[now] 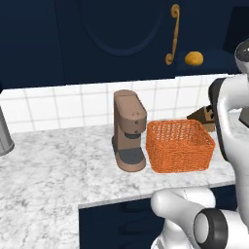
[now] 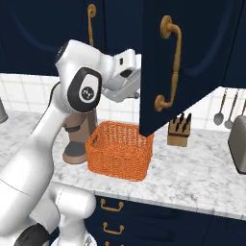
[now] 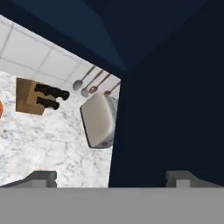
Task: Open the cabinet, pick up the bread from the cabinet and place it in the basket. Then move the basket to the dining counter.
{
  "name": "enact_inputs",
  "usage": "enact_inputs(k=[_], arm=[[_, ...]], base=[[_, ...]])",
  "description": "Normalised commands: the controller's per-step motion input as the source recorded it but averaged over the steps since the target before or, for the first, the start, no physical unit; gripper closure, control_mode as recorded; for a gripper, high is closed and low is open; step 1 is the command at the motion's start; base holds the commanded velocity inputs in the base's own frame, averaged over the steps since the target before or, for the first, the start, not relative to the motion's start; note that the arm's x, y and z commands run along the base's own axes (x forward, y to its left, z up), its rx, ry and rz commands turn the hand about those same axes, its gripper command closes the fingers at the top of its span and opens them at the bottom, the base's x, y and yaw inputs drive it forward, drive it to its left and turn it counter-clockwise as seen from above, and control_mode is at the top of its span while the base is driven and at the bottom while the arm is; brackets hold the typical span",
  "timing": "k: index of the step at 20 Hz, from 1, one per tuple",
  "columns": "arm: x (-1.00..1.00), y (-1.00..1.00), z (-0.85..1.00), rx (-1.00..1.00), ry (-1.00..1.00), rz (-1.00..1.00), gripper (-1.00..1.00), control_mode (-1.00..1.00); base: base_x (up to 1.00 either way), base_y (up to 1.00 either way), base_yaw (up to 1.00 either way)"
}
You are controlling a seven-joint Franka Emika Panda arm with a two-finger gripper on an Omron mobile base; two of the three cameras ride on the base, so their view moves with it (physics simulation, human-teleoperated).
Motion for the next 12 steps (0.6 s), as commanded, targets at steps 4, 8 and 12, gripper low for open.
enact_inputs(k=[4,8,12], arm=[[-0.23,-1.0,0.0,0.31,-0.18,-0.26,-1.0,-1.0],[0.0,-0.77,0.0,0.43,-0.12,-0.23,-1.0,-1.0],[0.0,0.51,-0.05,0.38,-0.12,-0.06,-1.0,-1.0]], base=[[0.0,0.0,0.0],[0.0,0.0,0.0],[0.0,0.0,0.0]])
